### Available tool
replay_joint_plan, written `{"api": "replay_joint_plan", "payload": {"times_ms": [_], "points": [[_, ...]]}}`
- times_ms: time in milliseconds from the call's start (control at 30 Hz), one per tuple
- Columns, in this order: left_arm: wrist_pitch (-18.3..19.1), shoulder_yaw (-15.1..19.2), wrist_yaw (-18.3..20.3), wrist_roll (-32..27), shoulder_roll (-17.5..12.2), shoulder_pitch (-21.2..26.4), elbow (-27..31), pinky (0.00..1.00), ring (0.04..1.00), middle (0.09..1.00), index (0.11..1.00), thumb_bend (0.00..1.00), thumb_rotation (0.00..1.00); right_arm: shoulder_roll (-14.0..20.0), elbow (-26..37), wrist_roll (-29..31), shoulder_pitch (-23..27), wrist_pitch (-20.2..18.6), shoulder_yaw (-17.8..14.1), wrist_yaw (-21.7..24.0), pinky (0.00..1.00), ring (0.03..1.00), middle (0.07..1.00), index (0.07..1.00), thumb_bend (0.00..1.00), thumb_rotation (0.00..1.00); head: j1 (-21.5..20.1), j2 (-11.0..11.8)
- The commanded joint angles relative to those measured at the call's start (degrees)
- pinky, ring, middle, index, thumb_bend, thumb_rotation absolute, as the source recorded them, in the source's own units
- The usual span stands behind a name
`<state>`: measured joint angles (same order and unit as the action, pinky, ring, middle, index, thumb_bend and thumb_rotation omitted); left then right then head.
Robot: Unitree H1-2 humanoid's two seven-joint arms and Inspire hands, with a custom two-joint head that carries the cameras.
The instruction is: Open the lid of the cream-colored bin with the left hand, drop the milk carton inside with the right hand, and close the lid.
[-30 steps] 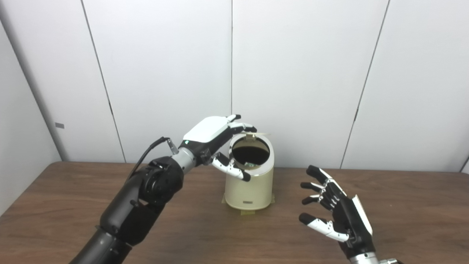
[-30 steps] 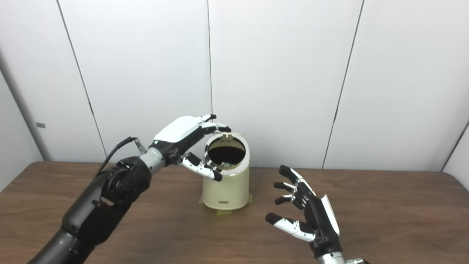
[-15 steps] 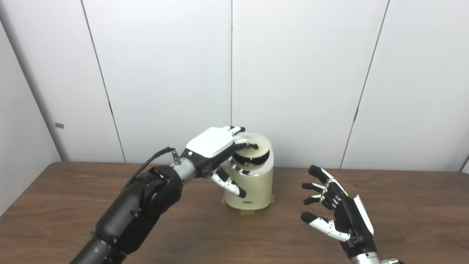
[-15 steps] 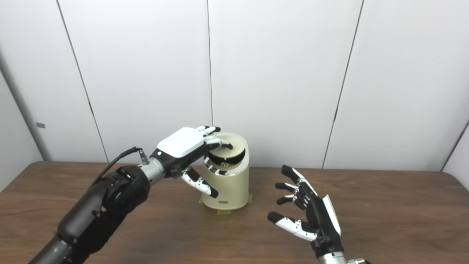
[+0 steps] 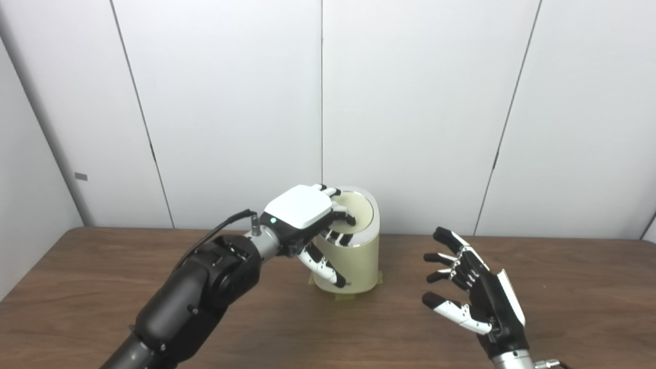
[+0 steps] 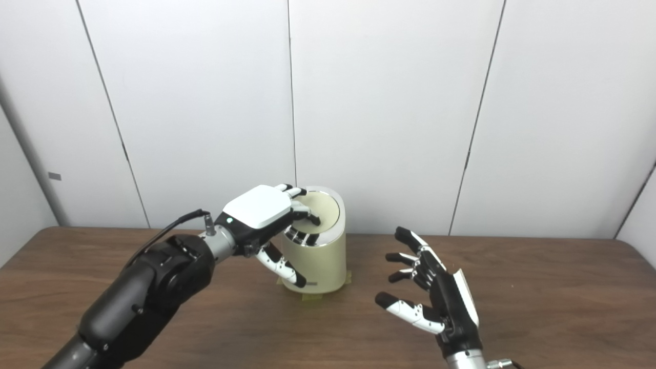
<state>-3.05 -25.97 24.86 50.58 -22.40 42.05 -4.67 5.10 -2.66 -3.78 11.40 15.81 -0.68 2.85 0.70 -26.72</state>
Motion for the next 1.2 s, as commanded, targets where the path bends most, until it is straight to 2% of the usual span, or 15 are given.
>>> {"api": "replay_joint_plan", "payload": {"times_ms": [0,367,433,500,533,567,667,767,867,1000,1033,1067,1100,1133,1167], "points": [[0.3,-0.7,2.7,0.3,-1.1,-0.3,0.4,1.0,0.977,0.786,0.772,1.0,0.43,0.0,2.1,0.4,1.5,0.1,-0.2,-0.5,0.53,0.731,0.877,0.85,0.69,0.45,0.0,-0.1],[-1.0,-2.1,4.5,-2.5,-1.3,-1.9,-0.2,1.0,0.998,0.79,0.777,1.0,0.45,-0.4,2.9,0.2,1.5,-1.4,-0.1,-1.1,0.53,0.728,0.872,0.843,0.7,0.48,-0.2,-0.4],[-1.6,-1.9,3.3,-3.0,-1.3,-2.1,-0.2,1.0,0.994,0.79,0.777,1.0,0.44,-0.5,2.7,0.4,1.6,-1.2,-0.2,-1.2,0.54,0.734,0.874,0.842,0.7,0.49,-0.2,-0.4],[-2.4,-1.0,0.3,-3.2,-1.2,-2.5,0.1,1.0,0.987,0.799,0.802,1.0,0.48,-0.5,2.4,0.1,1.6,-0.9,-0.3,-1.4,0.54,0.733,0.874,0.842,0.7,0.5,0.0,-0.3],[-2.5,0.5,-2.2,-3.9,-0.7,-3.1,0.3,1.0,0.985,0.805,0.811,1.0,0.49,-0.5,2.2,0.0,1.6,-0.8,-0.3,-1.5,0.54,0.733,0.874,0.843,0.71,0.5,-0.1,-0.3],[-2.7,1.9,-4.7,-4.6,-0.2,-3.7,0.4,1.0,0.988,0.842,0.85,0.95,0.44,-0.4,2.2,0.0,1.6,-0.7,-0.3,-1.5,0.54,0.728,0.87,0.843,0.7,0.5,-0.1,-0.3],[-3.1,5.4,-9.4,-6.6,1.3,-4.9,0.5,1.0,0.997,0.887,0.89,0.9,0.38,-0.5,2.0,-0.2,1.7,-0.7,-0.4,-1.7,0.55,0.723,0.866,0.842,0.7,0.49,-0.3,-0.3],[-3.7,10.5,-14.3,-11.7,3.6,-6.8,0.7,0.99,1.0,0.935,0.945,0.84,0.34,-0.5,1.5,0.2,1.8,-0.4,-0.6,-1.9,0.54,0.722,0.862,0.838,0.69,0.45,-0.2,-0.3],[-6.0,15.3,-17.9,-17.7,6.0,-9.2,0.0,0.9,0.994,0.96,0.965,0.8,0.34,-0.5,1.4,0.6,1.7,-0.6,-0.7,-1.8,0.56,0.739,0.866,0.838,0.68,0.42,-0.2,-0.2],[-7.6,18.9,-19.8,-24.0,8.0,-12.5,0.2,0.89,1.0,0.983,0.965,0.77,0.32,0.0,0.6,1.2,1.7,0.3,-0.9,-1.4,0.58,0.758,0.872,0.844,0.68,0.38,-0.1,-0.3],[-6.7,19.8,-19.1,-26.7,8.6,-13.7,0.7,0.9,1.0,0.983,0.964,0.77,0.32,0.1,0.5,1.3,1.6,0.2,-1.1,-1.5,0.58,0.759,0.872,0.844,0.68,0.38,-0.2,-0.3],[-6.3,20.7,-18.4,-29.7,9.1,-14.9,1.1,0.82,0.955,0.96,0.947,0.77,0.31,0.1,0.6,1.5,1.5,0.0,-1.2,-1.6,0.58,0.76,0.87,0.843,0.69,0.37,-0.4,-0.3],[-5.9,21.3,-17.9,-31.9,9.5,-15.6,1.4,0.71,0.895,0.931,0.925,0.77,0.29,0.1,0.6,1.6,1.4,-0.2,-1.3,-1.6,0.59,0.764,0.87,0.843,0.7,0.36,-0.4,-0.3],[-6.3,22.3,-17.3,-35.7,10.1,-17.0,1.4,0.67,0.875,0.922,0.917,0.78,0.28,0.3,0.4,1.5,1.3,-0.1,-1.4,-1.7,0.59,0.765,0.87,0.843,0.7,0.36,-0.5,-0.3],[-6.7,23.0,-17.0,-38.6,10.6,-18.0,1.4,0.6,0.794,0.861,0.871,0.75,0.24,0.4,0.2,1.3,1.3,0.0,-1.5,-1.7,0.6,0.77,0.875,0.848,0.71,0.36,-0.6,-0.3]]}}
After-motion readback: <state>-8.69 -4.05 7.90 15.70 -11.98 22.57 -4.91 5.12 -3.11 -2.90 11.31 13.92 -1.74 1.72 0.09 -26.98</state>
